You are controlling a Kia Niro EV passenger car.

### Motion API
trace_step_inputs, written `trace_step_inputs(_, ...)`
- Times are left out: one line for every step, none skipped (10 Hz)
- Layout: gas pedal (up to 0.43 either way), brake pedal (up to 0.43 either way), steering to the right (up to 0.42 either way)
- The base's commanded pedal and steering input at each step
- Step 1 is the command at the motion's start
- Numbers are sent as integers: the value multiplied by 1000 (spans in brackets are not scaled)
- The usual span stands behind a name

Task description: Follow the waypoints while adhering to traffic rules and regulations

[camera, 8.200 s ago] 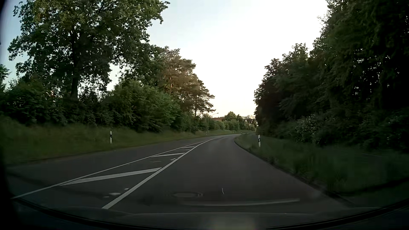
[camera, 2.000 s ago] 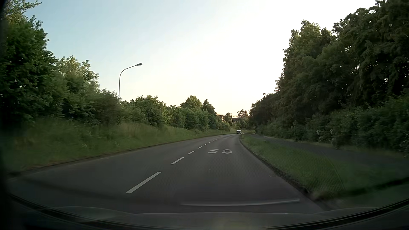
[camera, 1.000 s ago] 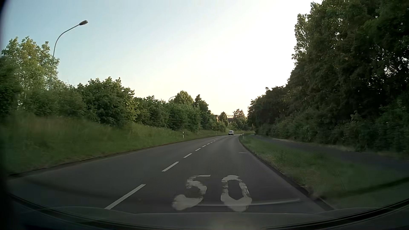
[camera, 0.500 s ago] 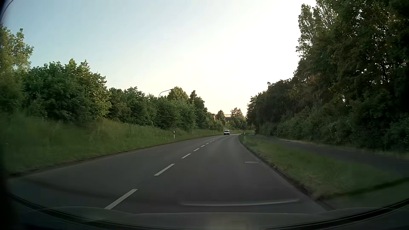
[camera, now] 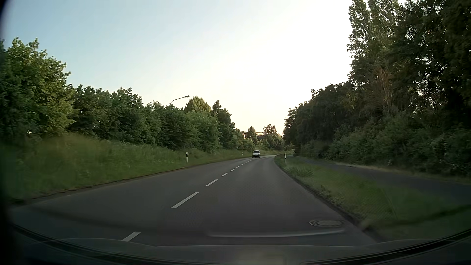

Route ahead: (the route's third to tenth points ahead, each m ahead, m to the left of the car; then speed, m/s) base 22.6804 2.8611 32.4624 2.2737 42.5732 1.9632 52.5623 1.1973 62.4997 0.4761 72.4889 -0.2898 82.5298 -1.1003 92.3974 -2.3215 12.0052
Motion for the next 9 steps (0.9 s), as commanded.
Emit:
trace_step_inputs(39, 30, 7)
trace_step_inputs(39, 30, 7)
trace_step_inputs(39, 24, 7)
trace_step_inputs(39, 30, 7)
trace_step_inputs(39, 30, 7)
trace_step_inputs(39, 30, 8)
trace_step_inputs(39, 30, 9)
trace_step_inputs(39, 30, 9)
trace_step_inputs(39, 24, 9)
